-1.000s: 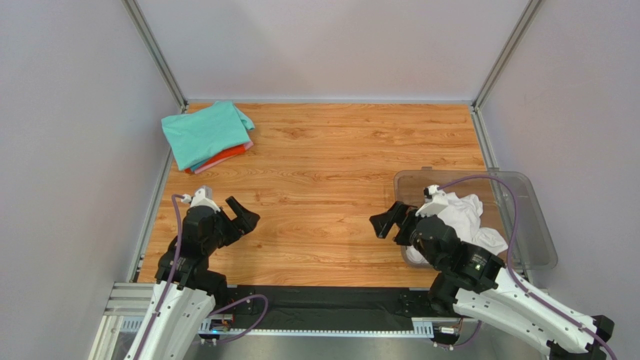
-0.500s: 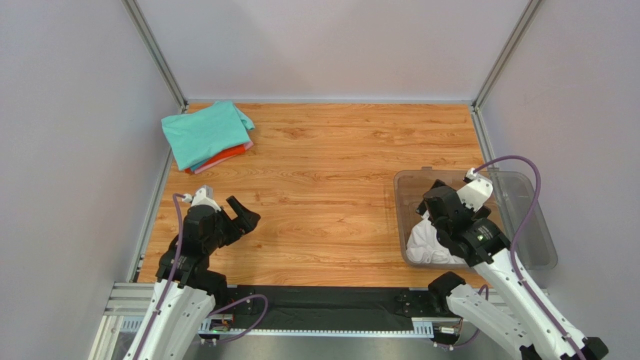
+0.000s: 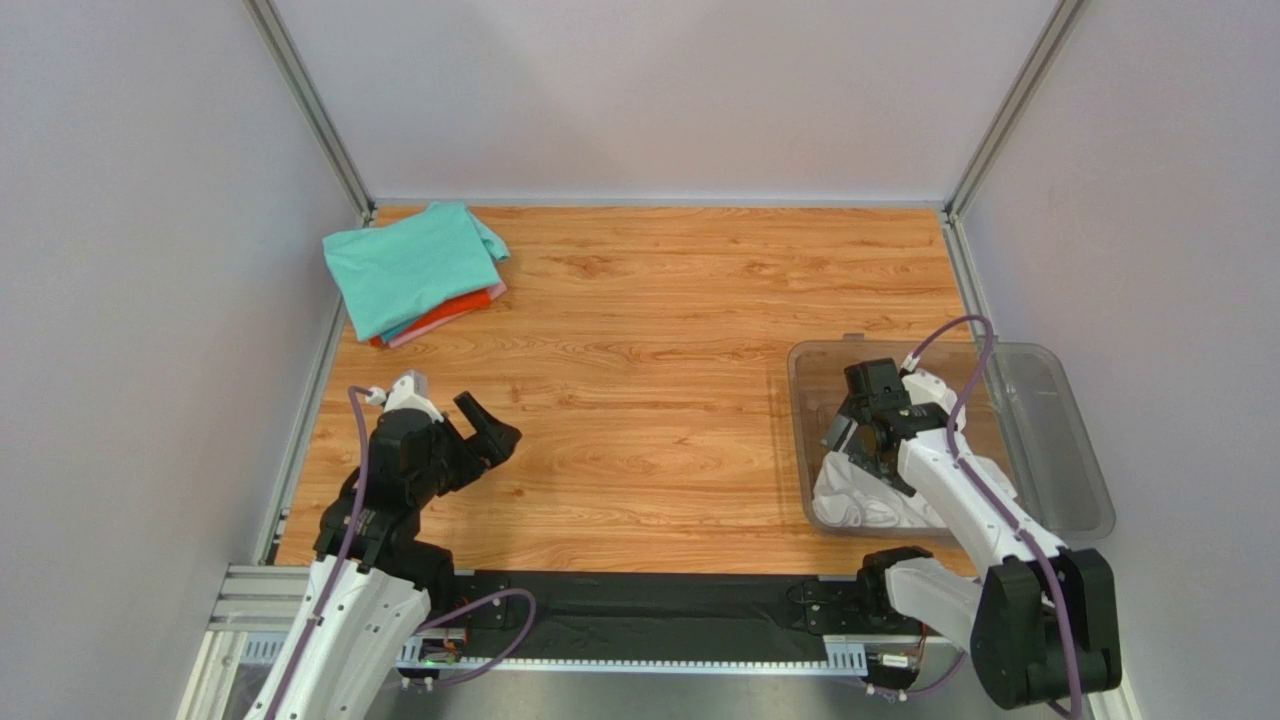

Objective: Fold and stack the t-shirts
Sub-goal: Grab the tshirt from the pile

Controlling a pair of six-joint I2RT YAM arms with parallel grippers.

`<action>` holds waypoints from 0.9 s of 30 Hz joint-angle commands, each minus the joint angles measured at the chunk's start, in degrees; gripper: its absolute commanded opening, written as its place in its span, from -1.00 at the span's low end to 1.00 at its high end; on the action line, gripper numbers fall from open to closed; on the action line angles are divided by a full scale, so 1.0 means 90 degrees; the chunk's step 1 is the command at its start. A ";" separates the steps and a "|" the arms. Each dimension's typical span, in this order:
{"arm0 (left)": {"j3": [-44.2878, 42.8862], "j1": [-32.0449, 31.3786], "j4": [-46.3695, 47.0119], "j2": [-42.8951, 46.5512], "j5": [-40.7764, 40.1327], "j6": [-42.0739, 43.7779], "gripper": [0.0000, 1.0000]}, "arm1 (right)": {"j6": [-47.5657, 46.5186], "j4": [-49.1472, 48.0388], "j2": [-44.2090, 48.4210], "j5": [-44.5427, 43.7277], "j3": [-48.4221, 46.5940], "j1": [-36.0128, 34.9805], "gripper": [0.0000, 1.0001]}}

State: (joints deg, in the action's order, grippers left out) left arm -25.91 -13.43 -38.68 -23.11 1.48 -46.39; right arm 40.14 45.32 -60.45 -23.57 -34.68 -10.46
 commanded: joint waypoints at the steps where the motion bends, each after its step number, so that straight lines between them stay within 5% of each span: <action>1: 0.0018 -0.0012 0.0167 -0.0020 -0.0008 -0.0060 0.99 | -0.0115 -0.0767 -0.0324 0.0441 0.0171 0.0156 1.00; 7: 0.0018 -0.0012 0.0176 -0.0010 -0.0027 -0.0050 0.99 | -0.0017 -0.1197 -0.0823 0.0734 0.0454 0.0273 0.97; 16: 0.0027 -0.0012 0.0176 -0.0010 -0.0027 -0.0050 0.99 | -0.0006 -0.1403 -0.0765 0.0988 0.0689 0.0293 -0.42; 27: 0.0037 -0.0012 0.0166 -0.0010 -0.0008 -0.0050 0.99 | -0.0221 -0.0740 0.0572 0.0910 0.0445 0.0293 -1.00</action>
State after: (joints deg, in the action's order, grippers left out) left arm -25.82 -13.43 -38.68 -23.11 1.41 -46.39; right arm 39.24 35.79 -59.46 -16.05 -29.19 -7.94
